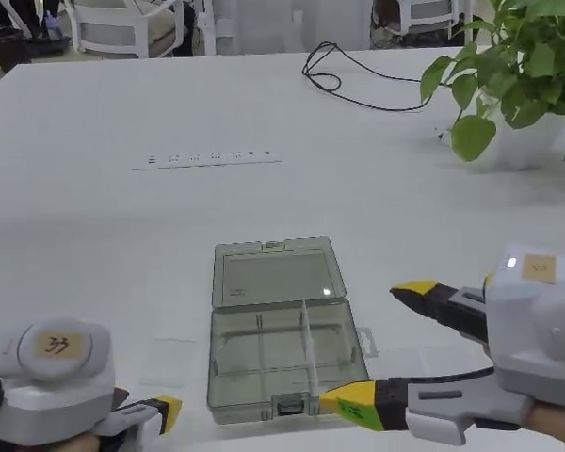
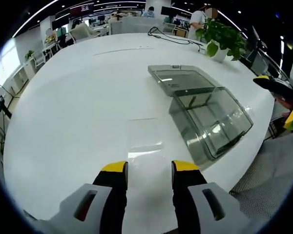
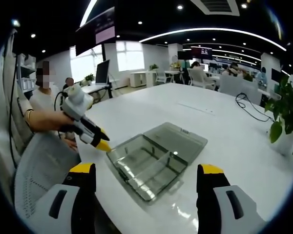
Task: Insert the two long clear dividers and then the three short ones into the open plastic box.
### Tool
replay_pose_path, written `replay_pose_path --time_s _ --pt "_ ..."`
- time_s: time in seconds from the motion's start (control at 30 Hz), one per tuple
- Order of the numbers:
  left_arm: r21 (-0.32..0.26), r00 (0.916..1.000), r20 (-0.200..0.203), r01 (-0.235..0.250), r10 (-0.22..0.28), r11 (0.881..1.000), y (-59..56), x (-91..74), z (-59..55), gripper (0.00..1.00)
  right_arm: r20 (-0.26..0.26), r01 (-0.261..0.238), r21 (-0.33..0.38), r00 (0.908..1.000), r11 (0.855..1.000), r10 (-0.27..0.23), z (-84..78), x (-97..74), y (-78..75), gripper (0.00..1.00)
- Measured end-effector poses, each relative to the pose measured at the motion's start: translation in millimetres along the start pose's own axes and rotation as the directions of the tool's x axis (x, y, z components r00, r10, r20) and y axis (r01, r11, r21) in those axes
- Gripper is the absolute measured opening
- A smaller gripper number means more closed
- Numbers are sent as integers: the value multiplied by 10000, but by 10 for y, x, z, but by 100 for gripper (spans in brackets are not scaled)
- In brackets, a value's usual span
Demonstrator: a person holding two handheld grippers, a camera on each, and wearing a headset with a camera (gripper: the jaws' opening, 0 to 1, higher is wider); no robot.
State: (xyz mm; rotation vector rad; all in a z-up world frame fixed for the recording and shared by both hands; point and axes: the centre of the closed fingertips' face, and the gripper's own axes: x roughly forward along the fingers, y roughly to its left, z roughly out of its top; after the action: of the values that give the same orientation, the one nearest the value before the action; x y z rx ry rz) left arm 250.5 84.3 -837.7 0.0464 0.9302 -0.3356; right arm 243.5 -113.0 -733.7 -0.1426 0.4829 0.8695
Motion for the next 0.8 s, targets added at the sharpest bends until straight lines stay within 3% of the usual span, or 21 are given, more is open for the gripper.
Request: replay_pose_path --time_s 0.13,0.27,0.53,0.8 --pt "17 9997 -228 -124 125 9999 0 38 -31 33 -42 29 1 10000 10000 -29 -18 8 -9 85" --pt "147 9997 -167 -178 181 9997 3 51 -7 33 -46 75 51 10000 10000 -75 -27 17 -30 85" --pt "1068 9978 -296 -553 587 9927 9 70 -9 34 -71 66 91 10000 9999 -66 -38 26 -37 84" --pt "1176 9961 -470 -681 741 9907 48 91 -36 34 -76 80 95 9999 9999 -80 -42 23 -41 84"
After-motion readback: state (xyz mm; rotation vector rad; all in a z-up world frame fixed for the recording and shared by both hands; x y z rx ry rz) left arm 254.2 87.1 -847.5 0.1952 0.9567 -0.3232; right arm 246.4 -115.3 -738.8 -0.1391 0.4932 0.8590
